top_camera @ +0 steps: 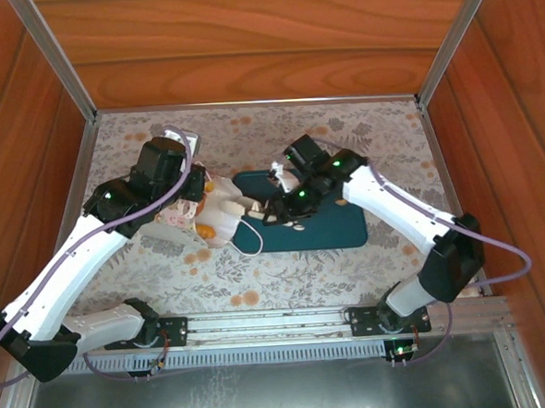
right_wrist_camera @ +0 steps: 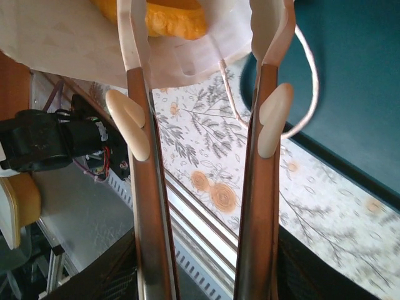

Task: Take the fake bread out of the paper bag

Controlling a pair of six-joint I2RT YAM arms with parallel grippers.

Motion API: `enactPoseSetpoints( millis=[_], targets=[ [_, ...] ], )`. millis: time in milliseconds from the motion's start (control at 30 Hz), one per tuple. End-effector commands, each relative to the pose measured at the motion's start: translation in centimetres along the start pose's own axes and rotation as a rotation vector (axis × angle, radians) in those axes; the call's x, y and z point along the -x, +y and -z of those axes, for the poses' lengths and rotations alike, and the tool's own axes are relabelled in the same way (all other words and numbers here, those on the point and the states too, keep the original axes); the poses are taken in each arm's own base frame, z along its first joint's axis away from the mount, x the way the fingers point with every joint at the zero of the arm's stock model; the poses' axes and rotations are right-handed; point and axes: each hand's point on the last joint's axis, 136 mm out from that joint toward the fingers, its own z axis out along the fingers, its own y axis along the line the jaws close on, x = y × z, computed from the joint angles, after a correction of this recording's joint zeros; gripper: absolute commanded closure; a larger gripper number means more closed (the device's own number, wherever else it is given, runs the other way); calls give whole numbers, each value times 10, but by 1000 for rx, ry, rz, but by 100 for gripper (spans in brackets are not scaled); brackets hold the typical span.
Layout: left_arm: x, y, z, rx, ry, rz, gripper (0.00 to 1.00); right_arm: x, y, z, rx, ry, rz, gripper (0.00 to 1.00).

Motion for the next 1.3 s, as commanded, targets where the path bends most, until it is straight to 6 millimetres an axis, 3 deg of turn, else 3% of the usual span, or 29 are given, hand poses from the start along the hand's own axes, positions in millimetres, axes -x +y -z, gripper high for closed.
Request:
enactPoseSetpoints(
  millis=[0, 167, 333, 500, 633, 700, 833, 1167, 1267],
  targets=[
    [4, 11, 4, 46, -20, 41, 100, 10, 25, -18, 89, 19, 58, 51],
    [7, 11, 1, 56, -12, 44, 100, -4, 40, -43, 138, 90, 151, 49],
    [10, 10, -1, 57, -11, 43, 100, -4, 49, -44, 162, 83, 240, 46],
    [10, 11, 2, 59, -15, 41, 100, 2, 17, -52, -14, 82, 259, 49],
    [8, 12, 3, 62, -14, 38, 100, 1, 17, -59, -5, 95, 310, 50],
    [6, 13, 2, 68, -12, 39, 100, 5, 5, -61, -69, 80, 301, 51],
    [7, 14, 2, 68, -9, 39, 100, 25, -15, -54, -226, 13, 278, 55],
    [6, 15, -5, 86, 8, 24, 100, 89, 9, -64, -201, -113, 264, 56],
    [6, 19, -4, 96, 9, 25, 100, 96, 14, -73, -190, -82, 283, 55]
  ],
)
